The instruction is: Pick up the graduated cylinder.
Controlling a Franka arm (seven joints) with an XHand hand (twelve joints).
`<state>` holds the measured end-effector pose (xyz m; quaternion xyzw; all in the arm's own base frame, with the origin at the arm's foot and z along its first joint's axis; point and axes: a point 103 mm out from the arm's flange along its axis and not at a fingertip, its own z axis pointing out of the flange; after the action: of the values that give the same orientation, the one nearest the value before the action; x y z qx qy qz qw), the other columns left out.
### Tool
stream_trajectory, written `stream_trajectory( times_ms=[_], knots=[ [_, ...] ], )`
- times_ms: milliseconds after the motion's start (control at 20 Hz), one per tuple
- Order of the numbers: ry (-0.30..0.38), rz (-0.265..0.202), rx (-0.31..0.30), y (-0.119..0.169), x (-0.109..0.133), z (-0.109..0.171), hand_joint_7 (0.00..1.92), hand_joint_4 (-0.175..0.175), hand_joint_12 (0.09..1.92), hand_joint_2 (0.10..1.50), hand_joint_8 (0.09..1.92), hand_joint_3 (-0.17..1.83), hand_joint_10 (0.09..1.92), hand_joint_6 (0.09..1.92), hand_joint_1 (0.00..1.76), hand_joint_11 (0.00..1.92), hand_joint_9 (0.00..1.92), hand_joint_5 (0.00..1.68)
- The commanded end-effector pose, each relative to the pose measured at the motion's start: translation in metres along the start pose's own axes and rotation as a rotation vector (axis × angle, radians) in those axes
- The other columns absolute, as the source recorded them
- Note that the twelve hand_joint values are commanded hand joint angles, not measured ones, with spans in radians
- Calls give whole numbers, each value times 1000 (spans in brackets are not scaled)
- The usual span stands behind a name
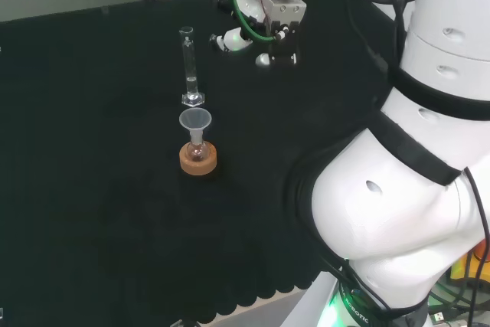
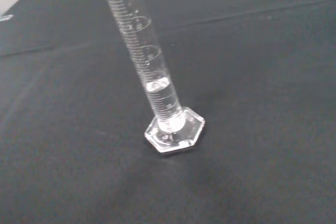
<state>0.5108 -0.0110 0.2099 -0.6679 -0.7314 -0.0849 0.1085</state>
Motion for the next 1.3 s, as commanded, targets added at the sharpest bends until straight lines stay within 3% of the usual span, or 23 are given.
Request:
stream_trajectory(
  times_ms=[50, 250, 650, 1000, 1300],
  knots=[
    [80, -57, 18, 10, -4, 35, 275, -25, 1346, 765, 624, 456, 612, 87, 814, 250, 471, 298],
    [137, -89, 31, 16, -8, 50, 275, -32, 1343, 722, 628, 520, 606, 87, 847, 263, 472, 301],
    [267, -112, -22, 28, -15, 75, 275, -42, 1343, 705, 633, 538, 605, 87, 860, 256, 467, 359],
    [350, -187, -23, 40, -15, 98, 296, -50, 1338, 683, 640, 567, 602, 87, 862, 264, 489, 366],
    [428, -214, -30, 47, -9, 115, 300, -48, 1337, 676, 641, 575, 601, 87, 860, 264, 497, 387]
  ],
)
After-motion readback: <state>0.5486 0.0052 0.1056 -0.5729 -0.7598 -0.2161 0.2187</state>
